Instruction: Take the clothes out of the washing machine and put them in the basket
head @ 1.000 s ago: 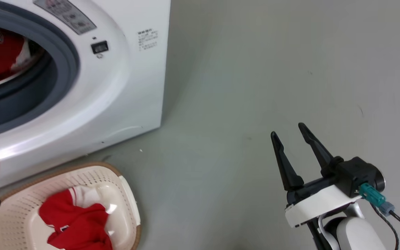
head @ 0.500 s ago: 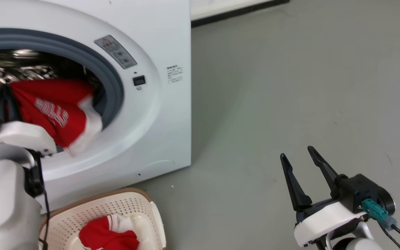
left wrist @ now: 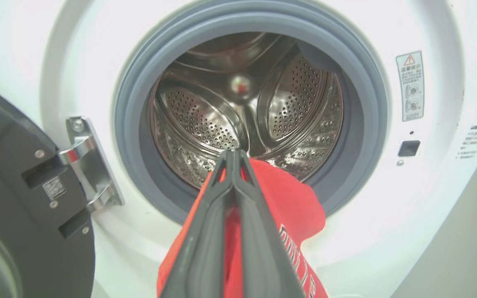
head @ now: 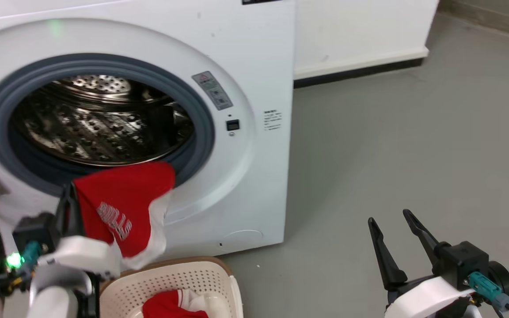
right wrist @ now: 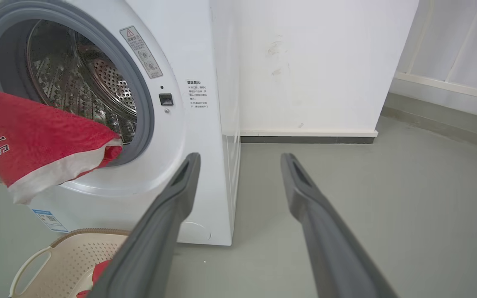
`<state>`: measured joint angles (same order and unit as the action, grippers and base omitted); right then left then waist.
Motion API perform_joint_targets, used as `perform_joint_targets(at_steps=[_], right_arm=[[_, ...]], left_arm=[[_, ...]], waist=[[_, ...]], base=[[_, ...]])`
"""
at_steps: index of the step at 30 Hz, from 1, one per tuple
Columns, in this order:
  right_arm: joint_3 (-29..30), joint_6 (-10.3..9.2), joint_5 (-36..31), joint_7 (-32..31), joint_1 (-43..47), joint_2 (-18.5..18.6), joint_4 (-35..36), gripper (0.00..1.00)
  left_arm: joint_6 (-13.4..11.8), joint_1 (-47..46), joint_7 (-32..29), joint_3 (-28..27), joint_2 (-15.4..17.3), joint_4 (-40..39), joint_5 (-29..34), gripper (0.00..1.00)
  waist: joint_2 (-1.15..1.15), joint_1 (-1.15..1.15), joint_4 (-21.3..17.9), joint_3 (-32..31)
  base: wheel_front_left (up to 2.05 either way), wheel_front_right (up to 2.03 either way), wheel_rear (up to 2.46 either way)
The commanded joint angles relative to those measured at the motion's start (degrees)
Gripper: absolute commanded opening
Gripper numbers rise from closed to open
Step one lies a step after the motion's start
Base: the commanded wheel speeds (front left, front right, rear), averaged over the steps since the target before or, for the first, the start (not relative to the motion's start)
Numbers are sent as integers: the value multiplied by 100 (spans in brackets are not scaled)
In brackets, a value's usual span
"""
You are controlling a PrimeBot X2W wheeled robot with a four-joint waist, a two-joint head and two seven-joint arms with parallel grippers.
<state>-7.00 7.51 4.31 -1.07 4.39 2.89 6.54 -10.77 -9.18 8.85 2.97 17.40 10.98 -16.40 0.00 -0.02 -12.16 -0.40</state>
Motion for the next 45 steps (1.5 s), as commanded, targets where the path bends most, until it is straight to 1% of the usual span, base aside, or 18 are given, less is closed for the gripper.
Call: perform_joint_targets(at_steps=[1,5,8,11,15,21,29,32,39,45], right_arm=[[4,-4,-17,-18,89,-3,36,100],[11,-4,-50,-56,135,-3,103,100],[-16,-4,-45,-79,122,-3,143,100],[-48,-4,-41,-67,37,-3,188,100],[-96,-4,-32,-45,-110,-3,227,100],[-152,-4,-33,12,-404,-3,236,100],[-227,-4,-52,187,-923,-4,146,100],[-273,-4,-85,259,-1113,-4,84,100],[-369,-4,26,488,-1547,-5,-61,100],[-471,-4,133,657,-1790,-4,-183,100]], left_arm=[[-30,128,-16,3,-37,-91,-12,0],[-148,726,-155,33,-156,-499,-96,0],[-241,1121,-242,29,-245,-567,-158,0],[-231,1302,-204,77,-351,-414,-239,0],[-155,1228,-103,136,-454,3,-321,0],[-65,676,149,184,-558,814,-373,0],[85,-365,416,192,-496,2024,-356,0],[148,-674,466,250,-520,2540,-319,0],[266,-1358,558,284,-583,3752,-367,0],[366,-1816,595,271,-615,4664,-420,0]], waist=[[0,2,166,-95],[0,2,365,-76],[0,2,448,-24],[0,2,474,120],[0,2,455,446],[0,2,294,1151],[0,2,-14,2172],[0,2,-130,2507],[0,2,-388,3175],[0,2,-555,3622]], base=[[0,0,0],[0,0,0],[0,0,0],[0,0,0],[0,0,0],[0,0,0],[0,0,0],[0,0,0],[0,0,0],[0,0,0]])
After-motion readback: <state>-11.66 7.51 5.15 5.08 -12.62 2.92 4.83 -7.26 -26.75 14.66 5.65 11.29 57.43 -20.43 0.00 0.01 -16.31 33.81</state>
